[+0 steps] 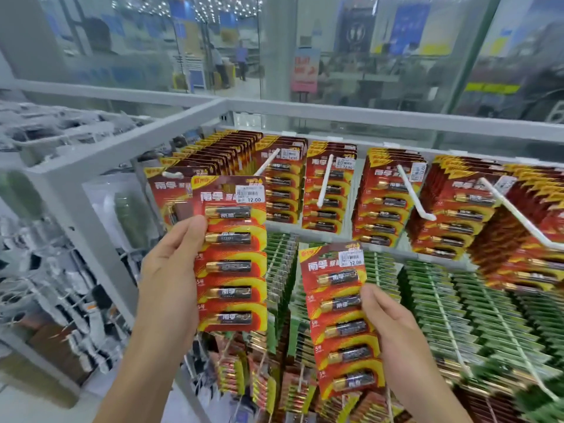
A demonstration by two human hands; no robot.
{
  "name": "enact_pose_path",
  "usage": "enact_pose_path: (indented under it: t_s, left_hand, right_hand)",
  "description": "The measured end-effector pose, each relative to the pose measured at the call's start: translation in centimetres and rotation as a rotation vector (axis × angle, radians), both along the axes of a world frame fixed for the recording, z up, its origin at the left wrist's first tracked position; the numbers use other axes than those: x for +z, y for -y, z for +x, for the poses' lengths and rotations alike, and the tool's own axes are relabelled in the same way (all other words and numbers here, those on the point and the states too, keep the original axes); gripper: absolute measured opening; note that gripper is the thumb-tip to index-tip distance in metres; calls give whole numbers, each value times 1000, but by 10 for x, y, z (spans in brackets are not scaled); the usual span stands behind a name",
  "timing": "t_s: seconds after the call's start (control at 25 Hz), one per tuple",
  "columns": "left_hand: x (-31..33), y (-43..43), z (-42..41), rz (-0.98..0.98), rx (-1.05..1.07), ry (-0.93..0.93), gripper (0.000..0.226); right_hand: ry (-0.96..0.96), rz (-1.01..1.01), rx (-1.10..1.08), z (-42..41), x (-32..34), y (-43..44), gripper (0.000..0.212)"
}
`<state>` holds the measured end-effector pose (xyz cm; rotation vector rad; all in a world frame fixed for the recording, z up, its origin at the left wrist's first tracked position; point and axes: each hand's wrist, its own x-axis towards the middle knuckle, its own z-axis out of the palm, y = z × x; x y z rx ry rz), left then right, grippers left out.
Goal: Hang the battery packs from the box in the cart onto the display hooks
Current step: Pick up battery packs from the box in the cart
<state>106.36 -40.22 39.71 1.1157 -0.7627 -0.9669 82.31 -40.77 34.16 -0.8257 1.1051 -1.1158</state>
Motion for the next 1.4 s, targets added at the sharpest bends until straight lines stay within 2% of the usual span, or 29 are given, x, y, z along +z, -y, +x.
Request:
enact_pose_path:
  t_s: [0.2, 0.52, 0.68, 0.8, 0.88, 0.96, 1.0, 1.12, 1.28, 1.4]
  left_hand:
    - [3, 5, 4, -3, -50, 112, 31]
    - [-3, 44, -7, -1, -107, 125, 34]
    - [-14, 92, -22, -14, -140, 185, 31]
    - [-24, 129, -28, -5, -121, 191, 34]
    - [-30, 149, -30, 6, -94, 206, 39]
    - [-31, 164, -33, 14, -48, 202, 39]
    - [-30, 169, -35, 18, -34, 183, 37]
    - [-28, 179, -38, 15, 3, 174, 37]
    - [-39, 181, -33, -32, 50, 162, 40]
    - [-42, 179, -35, -56, 81, 195, 33]
  right_hand:
    - [56, 16, -54, 3, 3, -4, 25]
    - [79, -3, -166, 2, 17, -19, 20]
    - [81, -79, -273, -8, 32, -31, 32]
    - [99, -175, -357, -14, 51, -43, 21]
    - [119, -234, -340, -19, 58, -48, 10]
    - [79, -261, -329, -22, 62, -48, 33]
    - [42, -255, -354, -25, 61, -47, 37]
    - [-79, -236, -329, -27, 62, -43, 37]
    - [-124, -228, -310, -27, 55, -29, 47]
    - [-129, -259, -317, -26, 49, 0, 38]
